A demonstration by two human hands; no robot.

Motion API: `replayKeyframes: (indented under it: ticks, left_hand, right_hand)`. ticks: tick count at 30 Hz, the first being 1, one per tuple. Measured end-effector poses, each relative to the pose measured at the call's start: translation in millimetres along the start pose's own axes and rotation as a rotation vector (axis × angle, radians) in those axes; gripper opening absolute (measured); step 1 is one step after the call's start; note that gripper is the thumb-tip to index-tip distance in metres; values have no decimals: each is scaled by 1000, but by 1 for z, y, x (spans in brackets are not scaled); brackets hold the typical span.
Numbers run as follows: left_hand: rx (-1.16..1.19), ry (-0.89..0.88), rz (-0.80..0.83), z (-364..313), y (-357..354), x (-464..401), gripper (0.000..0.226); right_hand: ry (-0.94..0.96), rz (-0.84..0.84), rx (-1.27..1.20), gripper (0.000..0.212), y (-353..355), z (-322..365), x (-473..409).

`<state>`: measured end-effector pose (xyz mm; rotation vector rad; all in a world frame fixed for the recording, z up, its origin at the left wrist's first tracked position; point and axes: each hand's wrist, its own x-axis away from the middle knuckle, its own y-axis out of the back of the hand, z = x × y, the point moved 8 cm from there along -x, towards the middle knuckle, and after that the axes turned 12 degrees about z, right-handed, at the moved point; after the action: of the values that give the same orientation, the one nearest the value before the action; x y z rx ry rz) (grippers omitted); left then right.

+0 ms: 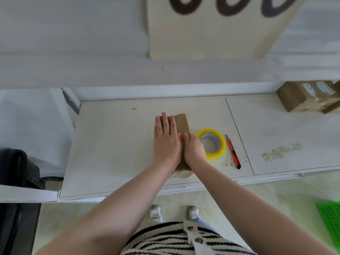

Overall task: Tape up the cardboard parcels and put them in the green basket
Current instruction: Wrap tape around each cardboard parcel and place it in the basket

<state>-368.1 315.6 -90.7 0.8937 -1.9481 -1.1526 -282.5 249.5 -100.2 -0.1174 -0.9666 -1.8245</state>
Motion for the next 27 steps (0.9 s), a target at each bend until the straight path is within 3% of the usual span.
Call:
replayKeyframes:
  ticks: [3, 7, 9, 14, 19, 22, 24, 25, 27]
  left_hand:
    - [68, 24, 41, 3, 4, 2, 59]
    - [295, 244, 265, 30, 6, 10, 70]
    - [405, 273, 299, 35, 14, 15, 80]
    - [497, 207, 170, 9, 37, 21, 101]
    - [765, 89, 146, -41, 31, 19, 96]
    - [950, -44, 198, -85, 22, 17, 93]
    - [1025, -143, 227, -119, 15, 17, 93]
    - [1035, -193, 249, -139, 11, 18, 93]
    - [1044, -265, 307, -173, -3, 18, 88]
  right_hand:
    - [7, 15, -34, 39, 1, 3, 2]
    - [32, 153, -511, 37, 0, 5, 12]
    - [95, 202, -575, 33, 1, 11, 22]
    - [272, 81, -362, 31, 34, 22, 38]
    - [290, -54, -399, 29, 95, -10, 49]
    - [181, -192, -441, 50, 142, -54, 56]
    - [30, -153, -571, 74, 161, -91, 61]
    - [-31, -112, -647, 75, 170, -110, 65]
    - [-74, -67, -786, 55, 188, -141, 73]
